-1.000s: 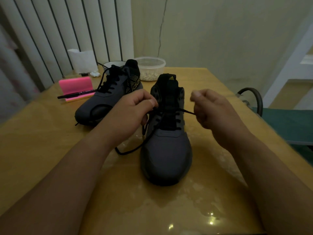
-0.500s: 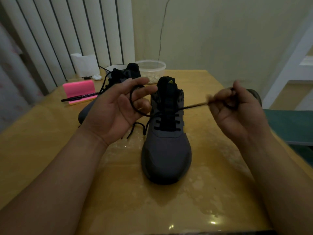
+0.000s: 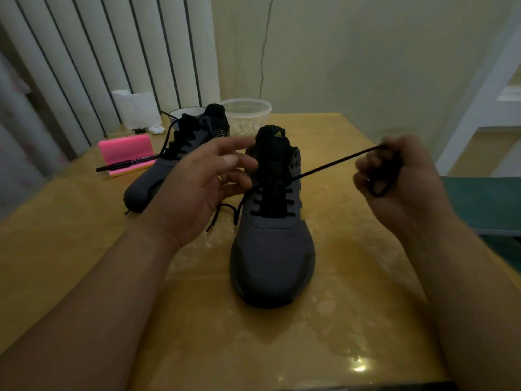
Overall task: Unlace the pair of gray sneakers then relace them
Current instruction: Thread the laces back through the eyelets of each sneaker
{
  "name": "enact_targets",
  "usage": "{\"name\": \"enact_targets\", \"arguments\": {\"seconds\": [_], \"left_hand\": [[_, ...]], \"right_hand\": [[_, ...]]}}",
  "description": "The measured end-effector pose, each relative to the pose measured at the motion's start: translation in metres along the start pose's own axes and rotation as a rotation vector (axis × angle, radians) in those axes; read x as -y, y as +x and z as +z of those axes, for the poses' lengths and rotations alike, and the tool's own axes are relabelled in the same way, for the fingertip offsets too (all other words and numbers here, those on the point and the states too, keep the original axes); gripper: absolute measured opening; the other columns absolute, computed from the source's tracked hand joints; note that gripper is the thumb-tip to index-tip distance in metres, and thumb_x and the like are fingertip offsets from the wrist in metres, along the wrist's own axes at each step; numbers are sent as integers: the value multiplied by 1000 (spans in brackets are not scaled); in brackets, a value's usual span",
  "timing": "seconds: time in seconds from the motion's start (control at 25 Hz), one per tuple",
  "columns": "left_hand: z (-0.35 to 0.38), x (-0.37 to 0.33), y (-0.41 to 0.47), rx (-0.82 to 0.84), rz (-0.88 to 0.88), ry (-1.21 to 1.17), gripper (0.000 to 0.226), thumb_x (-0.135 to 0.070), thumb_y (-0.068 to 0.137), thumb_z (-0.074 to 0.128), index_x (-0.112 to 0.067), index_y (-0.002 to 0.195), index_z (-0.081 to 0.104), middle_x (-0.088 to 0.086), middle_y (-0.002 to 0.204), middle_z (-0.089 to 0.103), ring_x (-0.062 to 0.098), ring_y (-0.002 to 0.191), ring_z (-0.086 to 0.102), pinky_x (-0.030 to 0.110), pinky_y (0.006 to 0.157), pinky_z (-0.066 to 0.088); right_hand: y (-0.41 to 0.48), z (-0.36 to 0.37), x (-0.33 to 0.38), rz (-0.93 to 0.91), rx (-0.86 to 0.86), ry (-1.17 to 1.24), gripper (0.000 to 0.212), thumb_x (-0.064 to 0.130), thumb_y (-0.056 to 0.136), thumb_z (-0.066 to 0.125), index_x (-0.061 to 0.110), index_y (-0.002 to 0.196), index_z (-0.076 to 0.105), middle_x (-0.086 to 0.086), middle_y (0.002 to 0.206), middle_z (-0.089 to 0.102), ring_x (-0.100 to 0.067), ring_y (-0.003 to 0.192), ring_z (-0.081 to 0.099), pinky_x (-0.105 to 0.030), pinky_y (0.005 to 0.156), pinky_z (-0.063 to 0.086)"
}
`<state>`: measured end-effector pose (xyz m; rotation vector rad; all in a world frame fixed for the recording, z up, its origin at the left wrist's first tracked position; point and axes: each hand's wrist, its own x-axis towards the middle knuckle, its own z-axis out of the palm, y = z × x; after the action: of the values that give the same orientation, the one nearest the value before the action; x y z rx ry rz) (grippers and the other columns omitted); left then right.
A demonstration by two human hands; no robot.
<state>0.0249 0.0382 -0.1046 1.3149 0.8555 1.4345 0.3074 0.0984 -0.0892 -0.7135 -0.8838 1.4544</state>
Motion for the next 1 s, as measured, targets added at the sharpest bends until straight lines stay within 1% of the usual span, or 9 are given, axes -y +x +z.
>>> {"name": "enact_targets", "arguments": {"seconds": [0.08, 0.16, 0.24, 0.32, 0.44, 0.56, 0.68, 0.8, 1.0], "left_hand": [[3, 5, -1, -44, 35, 174, 36, -15, 94, 56, -18, 126, 71, 2, 102, 68, 17, 88, 62, 30, 83, 55], [5, 8, -2, -72, 67, 310, 33, -10, 97, 58, -22, 125, 72, 0, 104, 67, 15, 91, 63, 31, 86, 56], [8, 9, -3, -83, 80, 379, 35, -4, 99, 58, -23, 126, 70, -1, 106, 65, 15, 94, 64, 34, 90, 58], [8, 10, -3, -74, 86, 392, 37, -8, 96, 59, -24, 126, 70, -2, 108, 64, 17, 97, 64, 35, 92, 58], [7, 12, -3, -66, 93, 426, 38, -6, 96, 59, -27, 125, 70, -4, 109, 65, 18, 98, 64, 32, 88, 57], [11, 12, -4, -63, 112, 488, 35, -5, 102, 60, -28, 127, 68, -6, 109, 65, 20, 95, 65, 28, 85, 56], [17, 12, -10, -16, 153, 689, 49, -27, 98, 71, -42, 142, 55, -7, 114, 53, 8, 86, 57, 15, 79, 50], [15, 12, -12, 44, 145, 887, 50, -42, 92, 74, -49, 136, 51, -14, 115, 39, -3, 91, 48, 7, 78, 42], [8, 12, -11, -11, 213, 1005, 42, -57, 87, 75, -38, 115, 50, -17, 111, 38, -3, 94, 46, 21, 77, 41]], "right_hand": [[3, -3, 4, 12, -64, 209, 35, 25, 101, 53, 22, 66, 50, 4, 77, 59, -16, 88, 68, -31, 86, 49], [5, -4, 5, 30, -55, 380, 36, 25, 102, 53, 20, 66, 52, 4, 78, 64, -16, 90, 73, -33, 89, 55], [9, -10, 6, 31, -31, 562, 36, 23, 103, 53, 17, 68, 52, 6, 67, 55, -11, 65, 64, -26, 69, 55], [14, -20, 7, 31, -24, 633, 36, 26, 104, 55, 17, 68, 52, 7, 64, 46, -8, 52, 46, -21, 53, 44], [23, -38, 9, -11, -75, 611, 32, 33, 104, 54, 18, 76, 51, 7, 67, 45, -7, 51, 38, -20, 48, 33], [29, -51, 12, -59, -125, 606, 30, 38, 107, 52, 18, 84, 51, 6, 68, 48, -7, 51, 37, -21, 47, 31], [31, -54, 13, -86, -119, 559, 31, 38, 106, 51, 18, 82, 53, 7, 70, 50, -6, 52, 36, -20, 47, 29], [32, -52, 10, -59, -123, 462, 31, 36, 107, 50, 19, 80, 54, 6, 72, 52, -5, 52, 34, -18, 47, 27], [27, -46, 9, -104, -167, 381, 27, 30, 106, 52, 19, 82, 54, 4, 73, 53, -7, 53, 36, -19, 47, 29]]}}
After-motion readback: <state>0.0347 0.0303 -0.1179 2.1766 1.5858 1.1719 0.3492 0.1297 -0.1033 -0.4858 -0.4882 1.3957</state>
